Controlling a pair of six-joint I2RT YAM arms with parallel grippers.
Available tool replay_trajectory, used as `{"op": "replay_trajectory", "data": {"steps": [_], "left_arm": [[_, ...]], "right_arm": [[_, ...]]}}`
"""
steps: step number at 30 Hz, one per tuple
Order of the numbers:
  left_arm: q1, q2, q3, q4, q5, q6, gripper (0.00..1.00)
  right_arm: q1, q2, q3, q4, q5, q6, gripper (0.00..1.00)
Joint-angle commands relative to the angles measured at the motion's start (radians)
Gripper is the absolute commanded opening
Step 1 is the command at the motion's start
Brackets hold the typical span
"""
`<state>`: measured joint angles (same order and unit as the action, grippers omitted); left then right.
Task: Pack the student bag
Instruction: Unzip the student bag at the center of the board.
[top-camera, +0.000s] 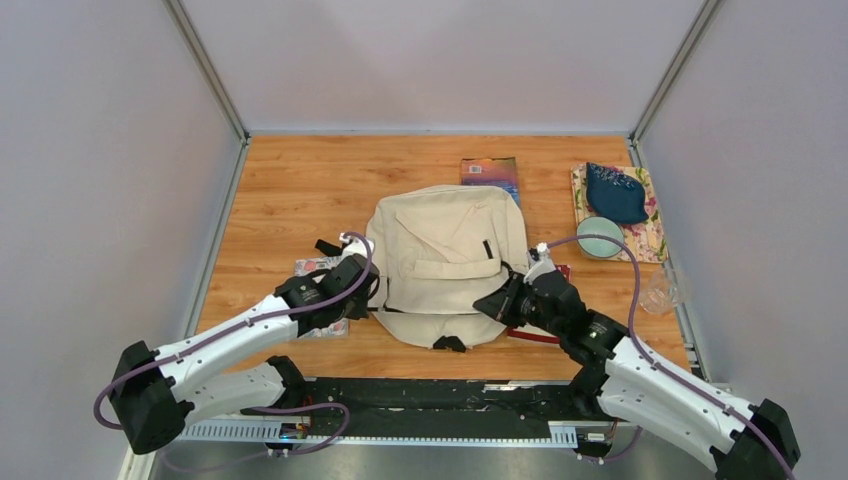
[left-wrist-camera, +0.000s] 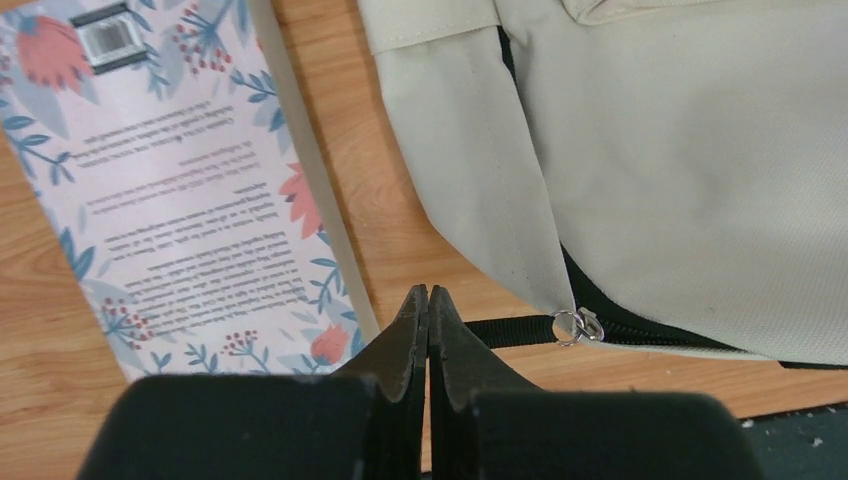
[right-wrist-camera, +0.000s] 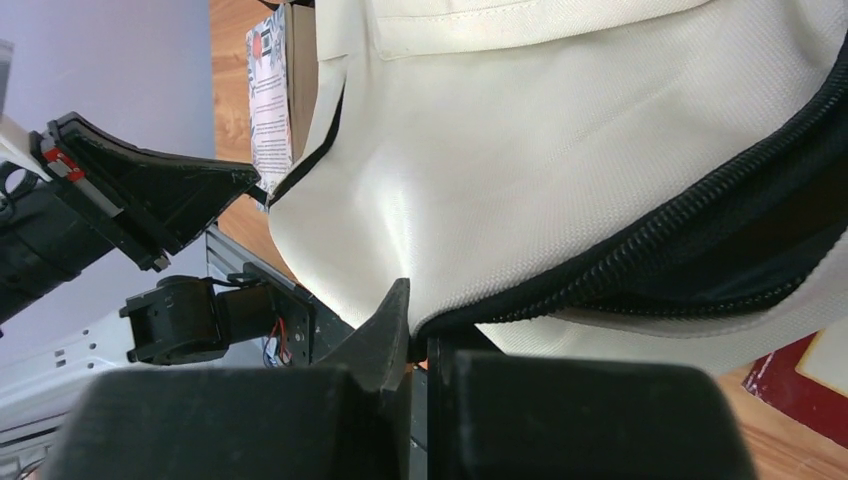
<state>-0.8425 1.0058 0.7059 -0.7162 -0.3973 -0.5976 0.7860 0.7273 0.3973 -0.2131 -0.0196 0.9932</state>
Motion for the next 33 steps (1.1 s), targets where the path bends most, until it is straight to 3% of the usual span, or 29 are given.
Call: {"op": "replay_trajectory", "data": {"steps": [1,2,4,7,9,14,18,33], "left_arm": [[0.028,-0.002,-0.069,-0.079,0.0,0.048,0.0],[0.029,-0.022,-0.094,-0.021,0.041,0.048,0.0],[0.028,-0.044,-0.12,0.047,0.174,0.042,0.0],[0.028,-0.055,-0.143,0.139,0.303,0.009,0.0],[0.026,-0.038,-0.143,0.17,0.356,-0.01,0.0],[0.019,-0.013,-0.143,0.211,0.388,-0.019,0.0],[0.017,-0.016,-0.138,0.212,0.391,-0.018,0.0],[0.017,-0.065,-0.138,0.178,0.38,0.002,0.0]], "right_arm": [[-0.063,-0.083,-0.038,-0.054,-0.022,-0.004,0.14],[-0.064,-0.085,-0.041,-0.054,-0.043,0.033,0.41],[-0.062,-0.086,-0.038,-0.054,-0.072,0.157,0.59],[-0.012,-0.089,-0.005,-0.094,-0.059,0.311,0.63],[0.039,-0.1,0.043,-0.17,0.059,0.401,0.65],[0.32,-0.069,0.112,-0.233,0.321,0.704,0.67],[0.484,0.073,0.121,-0.174,0.389,0.873,0.67],[0.538,0.503,0.222,0.035,0.438,1.18,0.71]]}}
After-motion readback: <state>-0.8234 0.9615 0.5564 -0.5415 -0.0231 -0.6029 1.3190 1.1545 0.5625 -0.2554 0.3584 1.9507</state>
